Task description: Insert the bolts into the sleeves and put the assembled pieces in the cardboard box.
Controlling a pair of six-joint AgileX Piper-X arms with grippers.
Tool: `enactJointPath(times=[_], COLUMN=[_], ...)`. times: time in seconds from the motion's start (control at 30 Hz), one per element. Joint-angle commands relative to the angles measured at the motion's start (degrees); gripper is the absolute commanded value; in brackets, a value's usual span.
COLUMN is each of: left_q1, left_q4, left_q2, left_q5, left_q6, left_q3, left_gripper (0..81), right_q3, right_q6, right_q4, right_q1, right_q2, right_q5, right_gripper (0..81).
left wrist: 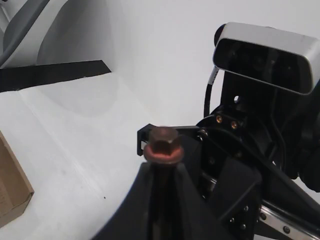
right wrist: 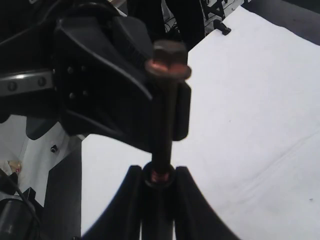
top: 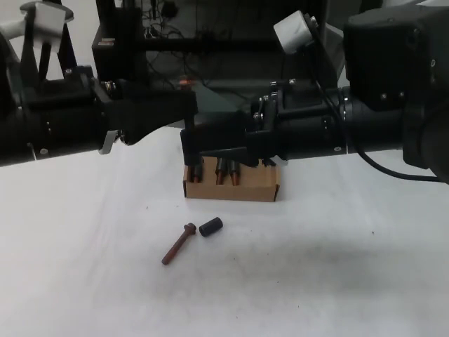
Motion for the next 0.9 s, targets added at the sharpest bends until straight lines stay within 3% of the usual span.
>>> enactJointPath(times=[0.0,0.4,0.87], left_q1=[0.1,0.1,0.0], left_q4=[-0.1,10.2,10.2], left_q2=[-0.2,-0.2,-0.2], left_q5=[-0.1,-0.1,-0.1], left_q6=[0.9,5.9,6.3], left_q3=[-0.3,-0.3,-2.5], left_gripper=[1.7,1.7,1.7], right_q3=[-0.7,-0.7,-0.7], right_q6=[-0.7,-1.5,-1.5], right_q4=[-1.2,-1.2,-1.2], right_q1=[-0.1,-1.2,-1.8], right_q2=[-0.6,-0.6,-0.6], right_q5=[-0.8,0.1,0.1], right_gripper=[0.6,0.6,0.6])
